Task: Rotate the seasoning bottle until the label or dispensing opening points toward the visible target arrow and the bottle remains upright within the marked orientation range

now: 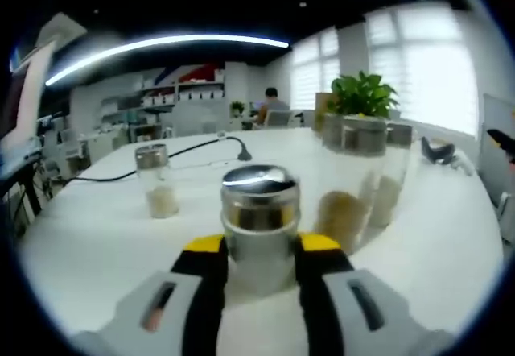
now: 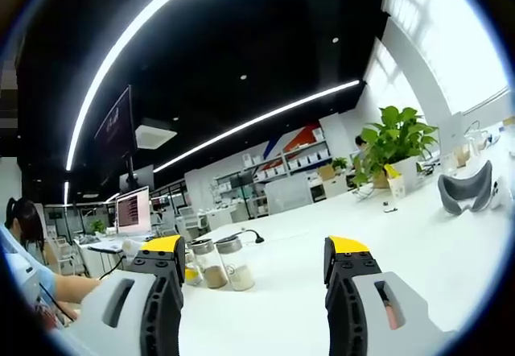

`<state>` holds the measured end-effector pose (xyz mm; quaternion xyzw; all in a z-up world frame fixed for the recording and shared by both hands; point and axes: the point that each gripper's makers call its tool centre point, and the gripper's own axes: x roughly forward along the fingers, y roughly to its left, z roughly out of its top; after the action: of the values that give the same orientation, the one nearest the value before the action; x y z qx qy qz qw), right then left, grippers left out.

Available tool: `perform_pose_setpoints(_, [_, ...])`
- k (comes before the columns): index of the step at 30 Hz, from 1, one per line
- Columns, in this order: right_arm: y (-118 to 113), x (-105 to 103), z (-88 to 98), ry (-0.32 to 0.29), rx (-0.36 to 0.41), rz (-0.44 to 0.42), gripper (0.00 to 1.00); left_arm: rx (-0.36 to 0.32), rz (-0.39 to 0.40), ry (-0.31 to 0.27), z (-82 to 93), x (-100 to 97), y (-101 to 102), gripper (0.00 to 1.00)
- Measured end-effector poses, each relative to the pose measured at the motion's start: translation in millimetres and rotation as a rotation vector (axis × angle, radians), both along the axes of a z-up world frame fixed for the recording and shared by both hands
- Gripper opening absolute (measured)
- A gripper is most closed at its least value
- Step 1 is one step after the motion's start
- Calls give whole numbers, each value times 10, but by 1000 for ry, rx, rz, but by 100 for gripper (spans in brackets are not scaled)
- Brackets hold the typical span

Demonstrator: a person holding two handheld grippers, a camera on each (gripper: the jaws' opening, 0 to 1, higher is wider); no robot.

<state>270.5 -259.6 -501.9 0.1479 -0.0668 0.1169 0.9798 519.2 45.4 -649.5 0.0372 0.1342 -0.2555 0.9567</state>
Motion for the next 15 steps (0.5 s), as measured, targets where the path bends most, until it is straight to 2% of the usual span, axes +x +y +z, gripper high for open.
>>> perform_pose_setpoints(7, [29,9,-40,19,-13,9,72,-20,-56,-8,-4,31,-17,34])
perform_pose_setpoints(11, [19,5,-28,13,-29,-1,72,-6,-154,9,17,-12,-66,34])
perform_pose_setpoints(12, [17,0,-14,6,-29,-2,72,-7,-161,13,26,-15,-65,34])
perform_pose_setpoints(15, [17,-25,45,-23,-18,-2,73,-6,-250,19,29,-26,-95,34])
